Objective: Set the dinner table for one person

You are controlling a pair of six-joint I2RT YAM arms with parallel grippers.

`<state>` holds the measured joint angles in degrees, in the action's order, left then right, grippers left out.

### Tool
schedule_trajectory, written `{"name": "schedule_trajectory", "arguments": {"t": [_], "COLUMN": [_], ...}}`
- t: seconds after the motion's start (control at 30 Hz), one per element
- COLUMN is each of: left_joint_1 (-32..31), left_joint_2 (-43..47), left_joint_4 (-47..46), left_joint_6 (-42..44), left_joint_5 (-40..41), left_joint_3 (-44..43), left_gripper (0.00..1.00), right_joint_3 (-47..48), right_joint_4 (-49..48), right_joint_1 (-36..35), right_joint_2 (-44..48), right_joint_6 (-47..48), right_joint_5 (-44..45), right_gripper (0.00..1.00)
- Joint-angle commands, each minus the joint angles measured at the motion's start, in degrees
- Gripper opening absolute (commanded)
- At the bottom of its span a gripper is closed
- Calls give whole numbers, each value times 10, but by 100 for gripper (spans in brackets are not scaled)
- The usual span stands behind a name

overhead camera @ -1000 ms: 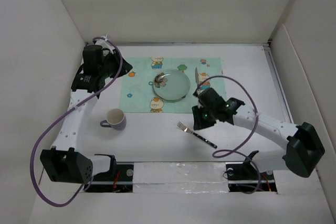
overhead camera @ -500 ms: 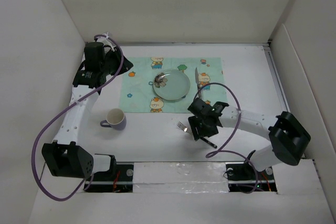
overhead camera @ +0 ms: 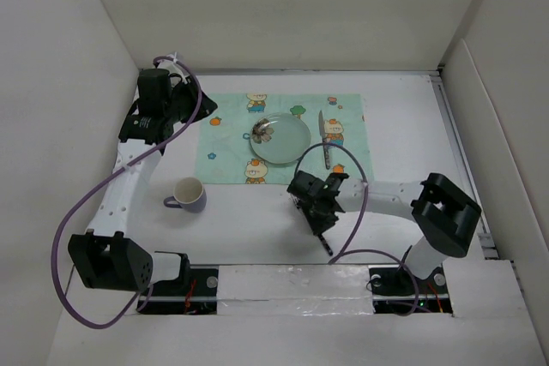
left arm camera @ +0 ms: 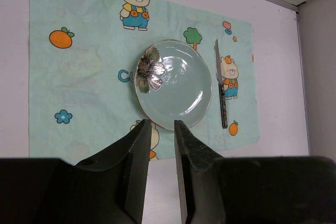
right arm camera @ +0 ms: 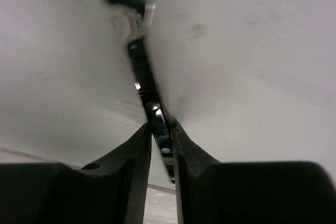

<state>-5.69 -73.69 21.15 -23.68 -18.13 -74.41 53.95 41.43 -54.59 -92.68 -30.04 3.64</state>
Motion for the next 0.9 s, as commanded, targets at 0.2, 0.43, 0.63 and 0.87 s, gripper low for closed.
{"name": "schedule_trajectory", "arguments": {"t": [0.2,0.43,0.63,0.87], "left_joint_1": [-2,-2,-2,-46], "left_joint_2": [35,42,62,108], "left_joint_4": [-12,6,64,126], "left_joint_6": [-2,-3,-44,-98], "left_joint_5": [6,19,46,132], "left_joint_3": [10,2,-29,41], "left_gripper": [21,21,23,23], "right_joint_3": [79,263,531,783], "right_joint_4": [-25,4,23,18], "right_joint_1": [-103,-81,-21,47], "right_joint_2": [-22,-47,-213,-416], "right_joint_6": [-11,16,15,-36], "right_joint_5": [-32,-23,13,0], "right_gripper": [1,0,0,0]}}
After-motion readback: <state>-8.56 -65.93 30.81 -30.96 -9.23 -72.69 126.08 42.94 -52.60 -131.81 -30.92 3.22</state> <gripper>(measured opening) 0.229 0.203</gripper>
